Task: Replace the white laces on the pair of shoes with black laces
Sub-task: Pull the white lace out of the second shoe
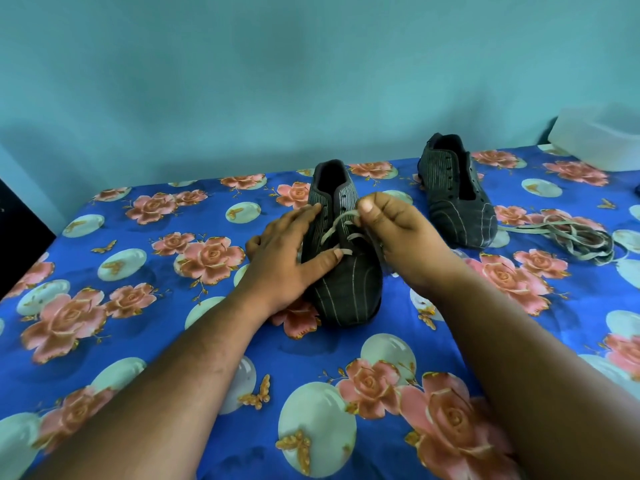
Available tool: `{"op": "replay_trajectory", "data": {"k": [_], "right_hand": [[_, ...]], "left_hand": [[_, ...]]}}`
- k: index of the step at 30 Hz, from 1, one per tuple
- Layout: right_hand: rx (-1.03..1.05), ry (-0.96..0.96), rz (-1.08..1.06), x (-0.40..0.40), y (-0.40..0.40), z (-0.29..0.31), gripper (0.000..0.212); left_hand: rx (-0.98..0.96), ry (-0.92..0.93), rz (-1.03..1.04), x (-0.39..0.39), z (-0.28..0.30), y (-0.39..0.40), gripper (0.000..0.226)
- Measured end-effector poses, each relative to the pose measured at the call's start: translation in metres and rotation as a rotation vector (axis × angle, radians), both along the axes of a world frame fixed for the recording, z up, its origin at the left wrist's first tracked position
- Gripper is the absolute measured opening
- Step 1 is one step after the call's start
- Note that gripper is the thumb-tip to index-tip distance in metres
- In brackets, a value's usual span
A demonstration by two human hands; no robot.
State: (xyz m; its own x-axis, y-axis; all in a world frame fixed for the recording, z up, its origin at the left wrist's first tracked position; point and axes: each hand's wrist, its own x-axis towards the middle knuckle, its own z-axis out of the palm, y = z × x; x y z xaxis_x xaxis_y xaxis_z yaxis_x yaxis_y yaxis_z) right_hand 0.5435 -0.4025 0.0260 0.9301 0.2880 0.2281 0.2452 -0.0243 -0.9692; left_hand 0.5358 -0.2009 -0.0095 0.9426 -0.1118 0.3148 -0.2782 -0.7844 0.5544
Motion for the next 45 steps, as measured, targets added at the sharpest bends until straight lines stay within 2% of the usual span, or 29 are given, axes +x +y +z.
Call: {"op": "replay_trajectory", "data": {"k": [2, 3, 7, 10, 14, 17, 20, 25, 30, 33, 37, 42, 45], "right_hand": [[0.129, 0.041, -0.082, 0.003, -0.005, 0.005, 0.029], [0.126, 0.016, -0.155, 0.005, -0.008, 0.005, 0.029], [-0.053, -0.097, -0.459, 0.020, -0.020, -0.002, 0.019], [-0.309, -0.166, -0.513, 0.028, -0.024, -0.013, 0.010], [-0.537, -0.327, -0.346, 0.022, -0.015, -0.019, 0.036], [-0.687, -0.402, -0.199, 0.016, -0.005, -0.022, 0.059], [-0.694, -0.368, -0.122, 0.014, -0.005, -0.025, 0.080], [-0.677, -0.314, -0.128, 0.016, -0.006, -0.026, 0.099], [-0.635, -0.244, -0.136, 0.020, -0.005, -0.029, 0.107], [-0.624, -0.234, -0.134, 0.021, -0.005, -0.031, 0.111], [-0.608, -0.232, -0.102, 0.022, -0.006, -0.031, 0.115], [-0.605, -0.208, -0.090, 0.024, -0.008, -0.035, 0.116], [-0.615, -0.194, -0.098, 0.024, -0.007, -0.035, 0.115]], "left_hand": [[-0.007, 0.002, -0.001, 0.000, 0.000, 0.001, 0.093], [-0.007, 0.005, -0.002, 0.000, 0.000, 0.001, 0.093], [-0.003, -0.064, 0.003, 0.001, -0.002, 0.001, 0.086], [-0.058, -0.193, 0.038, 0.003, -0.001, 0.000, 0.065], [-0.127, -0.416, 0.000, 0.009, 0.000, 0.002, 0.030], [-0.153, -0.384, 0.008, 0.011, -0.003, 0.000, 0.020], [-0.179, -0.238, 0.031, 0.010, -0.004, -0.002, 0.026], [-0.140, -0.121, 0.128, 0.008, 0.000, -0.004, 0.041], [-0.206, -0.050, 0.197, 0.008, 0.001, 0.000, 0.038], [-0.248, -0.160, 0.069, 0.007, -0.002, 0.002, 0.025], [-0.184, -0.249, 0.004, 0.009, -0.004, -0.001, 0.031], [-0.236, -0.184, 0.116, 0.010, -0.003, 0.000, 0.027], [-0.265, -0.055, 0.230, 0.010, -0.002, 0.003, 0.030]]}}
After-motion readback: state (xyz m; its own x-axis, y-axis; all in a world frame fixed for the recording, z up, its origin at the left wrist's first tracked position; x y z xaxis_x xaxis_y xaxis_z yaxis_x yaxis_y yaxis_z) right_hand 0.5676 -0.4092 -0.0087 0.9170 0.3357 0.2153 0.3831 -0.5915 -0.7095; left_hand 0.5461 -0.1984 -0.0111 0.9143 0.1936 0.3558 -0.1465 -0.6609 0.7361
